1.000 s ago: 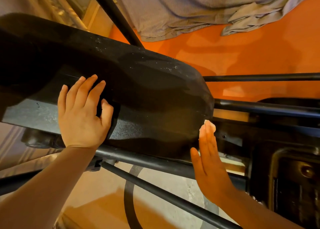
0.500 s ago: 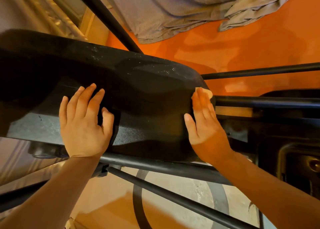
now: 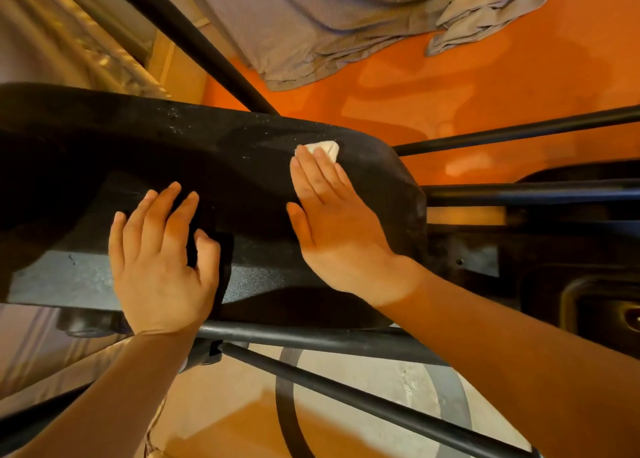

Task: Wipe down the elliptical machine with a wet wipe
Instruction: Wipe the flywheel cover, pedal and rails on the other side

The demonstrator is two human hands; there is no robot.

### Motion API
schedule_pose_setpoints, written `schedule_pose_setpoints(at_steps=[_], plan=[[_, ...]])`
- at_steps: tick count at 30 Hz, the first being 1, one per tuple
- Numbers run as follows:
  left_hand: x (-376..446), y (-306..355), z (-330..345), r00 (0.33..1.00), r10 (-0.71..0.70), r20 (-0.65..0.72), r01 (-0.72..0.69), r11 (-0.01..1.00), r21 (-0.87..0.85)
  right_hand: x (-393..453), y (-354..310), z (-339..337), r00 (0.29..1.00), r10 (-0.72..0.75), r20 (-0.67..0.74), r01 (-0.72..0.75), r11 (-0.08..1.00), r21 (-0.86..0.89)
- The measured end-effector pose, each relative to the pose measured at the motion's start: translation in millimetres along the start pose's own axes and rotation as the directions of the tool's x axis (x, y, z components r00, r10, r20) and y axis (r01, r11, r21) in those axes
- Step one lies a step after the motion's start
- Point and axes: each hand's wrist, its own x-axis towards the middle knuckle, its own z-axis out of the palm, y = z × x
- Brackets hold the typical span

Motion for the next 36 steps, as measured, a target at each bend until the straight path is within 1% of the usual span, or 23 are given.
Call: schedule_pose_setpoints(at_steps=[2, 4, 5, 7, 9, 11, 13, 16, 20, 24, 25, 26, 29, 31, 33, 36], plan=[[0, 0, -1, 1.000, -0.003, 0.000, 0.003, 1.000, -0.007, -11, 16, 3, 0.999, -0.015, -0.052, 0.013, 0.999, -0.038], [0, 1, -1, 1.000, -0.003, 0.002, 0.003, 1.000, -0.012, -29, 41, 7, 0.994, 0.036, -0.106, -0.043, 0.997, -0.062], [0, 1, 0, 1.000, -0.001, -0.002, 0.001, 1.000, -0.008, -37, 53, 8, 0.987, 0.079, -0.141, -0.085, 0.995, -0.042], [1, 1, 0, 1.000, 0.003, -0.009, -0.003, 1.000, 0.004, -50, 68, 7, 0.970, 0.189, -0.156, -0.179, 0.981, 0.077], [1, 2, 0, 1.000, 0.004, -0.011, -0.004, 1.000, -0.003, -53, 70, 2, 0.955, 0.281, -0.094, -0.256, 0.942, 0.218], [1, 1, 0, 1.000, 0.001, -0.012, -0.001, 1.000, -0.006, -43, 63, -6, 0.945, 0.320, -0.072, -0.293, 0.922, 0.254], [0, 0, 1, 1.000, -0.005, -0.009, 0.005, 1.000, -0.004, -24, 53, -14, 0.962, 0.263, -0.079, -0.244, 0.951, 0.192], [-1, 1, 1, 1.000, -0.007, -0.006, 0.007, 1.000, -0.012, 12, 41, -16, 0.992, 0.124, -0.032, -0.121, 0.989, 0.083], [0, 1, 2, 1.000, -0.016, 0.009, 0.016, 1.000, -0.007, 37, 23, 4, 0.988, -0.048, -0.147, 0.057, 0.997, 0.054], [0, 1, 1, 1.000, -0.025, 0.019, 0.025, 1.000, -0.010, 27, 43, -3, 0.986, -0.147, -0.072, 0.151, 0.988, 0.041], [0, 1, 1, 1.000, -0.025, 0.017, 0.025, 0.999, -0.020, 21, 53, -9, 0.989, -0.138, -0.046, 0.140, 0.989, 0.047], [1, 2, 0, 1.000, -0.028, 0.014, 0.028, 0.999, -0.025, 14, 62, -13, 0.995, -0.096, -0.027, 0.098, 0.993, 0.069], [1, 2, 1, 0.999, -0.036, 0.010, 0.036, 0.999, -0.020, 0, 77, -17, 0.996, 0.074, -0.040, -0.066, 0.984, 0.164], [1, 2, 1, 0.999, -0.040, 0.005, 0.040, 0.999, -0.032, 0, 74, -15, 0.990, 0.129, -0.049, -0.118, 0.976, 0.185], [1, 2, 1, 0.999, -0.042, 0.003, 0.042, 0.998, -0.041, 5, 69, -14, 0.991, 0.133, -0.033, -0.123, 0.967, 0.223], [0, 1, 1, 0.999, -0.037, -0.001, 0.037, 0.998, -0.045, 8, 74, -21, 0.997, 0.074, -0.001, -0.070, 0.937, 0.341]])
